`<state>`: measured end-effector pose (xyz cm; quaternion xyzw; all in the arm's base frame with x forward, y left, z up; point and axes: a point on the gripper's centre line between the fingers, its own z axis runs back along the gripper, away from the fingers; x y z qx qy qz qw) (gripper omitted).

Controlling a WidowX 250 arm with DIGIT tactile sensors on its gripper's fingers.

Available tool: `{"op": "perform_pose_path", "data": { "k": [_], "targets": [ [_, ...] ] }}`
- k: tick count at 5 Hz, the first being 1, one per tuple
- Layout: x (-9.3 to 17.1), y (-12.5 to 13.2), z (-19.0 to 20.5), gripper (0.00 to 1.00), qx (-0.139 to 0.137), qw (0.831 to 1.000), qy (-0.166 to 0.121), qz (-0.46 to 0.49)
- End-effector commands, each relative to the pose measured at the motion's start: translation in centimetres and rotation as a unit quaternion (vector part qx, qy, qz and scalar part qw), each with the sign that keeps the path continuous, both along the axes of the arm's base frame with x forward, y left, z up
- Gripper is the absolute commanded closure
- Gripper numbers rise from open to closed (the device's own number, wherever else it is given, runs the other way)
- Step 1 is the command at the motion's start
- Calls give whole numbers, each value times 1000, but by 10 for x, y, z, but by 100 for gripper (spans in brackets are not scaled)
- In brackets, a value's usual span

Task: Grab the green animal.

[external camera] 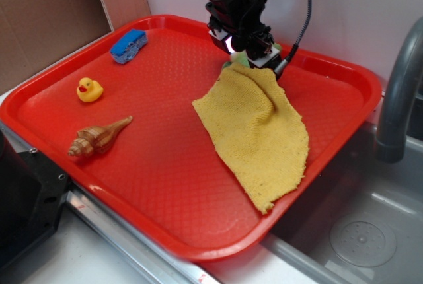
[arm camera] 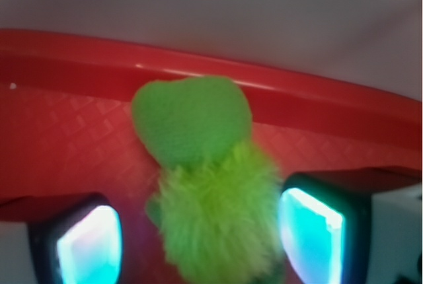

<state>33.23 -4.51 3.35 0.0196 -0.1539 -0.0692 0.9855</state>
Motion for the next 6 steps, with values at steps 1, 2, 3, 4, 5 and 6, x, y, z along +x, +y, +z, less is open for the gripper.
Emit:
{"op": "perform_pose_path", "data": {
  "k": [1,2,3,4,5,6],
  "targets": [
    [22,1,10,100,12,999,-27,15],
    [20,5,11,100,11,999,-24,26],
    [7,4,32,100,-12,1000,4,-6],
    [-23,7,66,100,-11,1000,19,9],
    [-54,14,95,100,-3,997,47,61],
    [-83,19,117,100,2,994,76,79]
  ]
}}
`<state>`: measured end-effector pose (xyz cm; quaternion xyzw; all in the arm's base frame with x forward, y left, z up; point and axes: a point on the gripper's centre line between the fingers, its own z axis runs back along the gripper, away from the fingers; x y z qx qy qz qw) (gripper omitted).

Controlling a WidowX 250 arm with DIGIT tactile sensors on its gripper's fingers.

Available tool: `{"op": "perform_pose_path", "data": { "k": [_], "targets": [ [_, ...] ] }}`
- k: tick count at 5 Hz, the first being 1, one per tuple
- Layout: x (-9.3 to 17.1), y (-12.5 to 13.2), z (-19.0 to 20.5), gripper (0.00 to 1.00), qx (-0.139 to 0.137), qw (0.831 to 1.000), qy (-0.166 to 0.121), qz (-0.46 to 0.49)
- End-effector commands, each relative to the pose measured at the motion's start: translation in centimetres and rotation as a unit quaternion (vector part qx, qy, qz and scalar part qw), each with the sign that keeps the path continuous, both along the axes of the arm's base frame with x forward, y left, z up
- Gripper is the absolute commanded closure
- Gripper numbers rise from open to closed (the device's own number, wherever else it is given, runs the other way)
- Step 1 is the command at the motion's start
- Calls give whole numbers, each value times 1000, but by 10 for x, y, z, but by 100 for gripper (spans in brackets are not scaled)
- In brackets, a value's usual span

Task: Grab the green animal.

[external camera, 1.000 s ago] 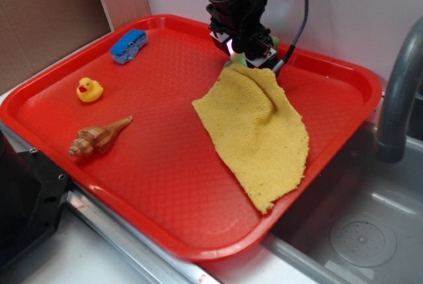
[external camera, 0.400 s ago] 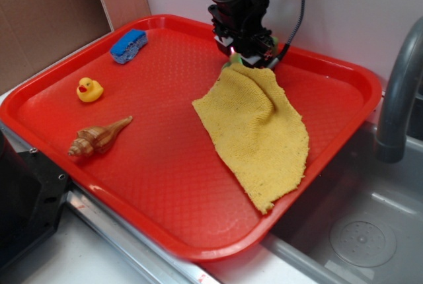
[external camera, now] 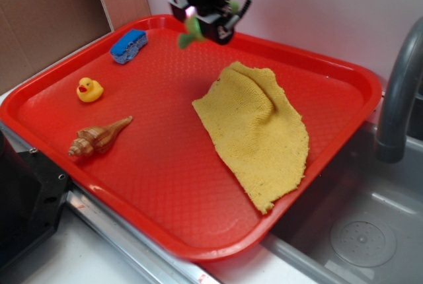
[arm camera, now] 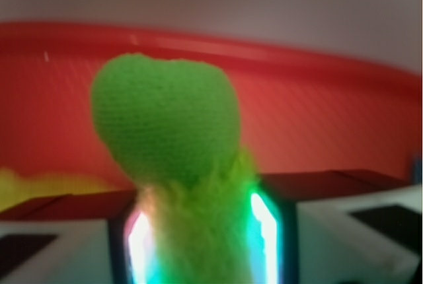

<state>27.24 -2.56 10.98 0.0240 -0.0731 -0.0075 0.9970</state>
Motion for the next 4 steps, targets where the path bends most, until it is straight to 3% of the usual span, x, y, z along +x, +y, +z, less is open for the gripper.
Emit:
{"op": "perform_pose_path", "data": {
  "k": [1,2,3,4],
  "targets": [
    [-53,6,56,100,0,999,16,42],
    [-82,9,64,100,-15,998,25,46],
    [-92,12,61,100,-17,997,21,73],
    [-87,11,55,100,-32,997,6,69]
  ]
}}
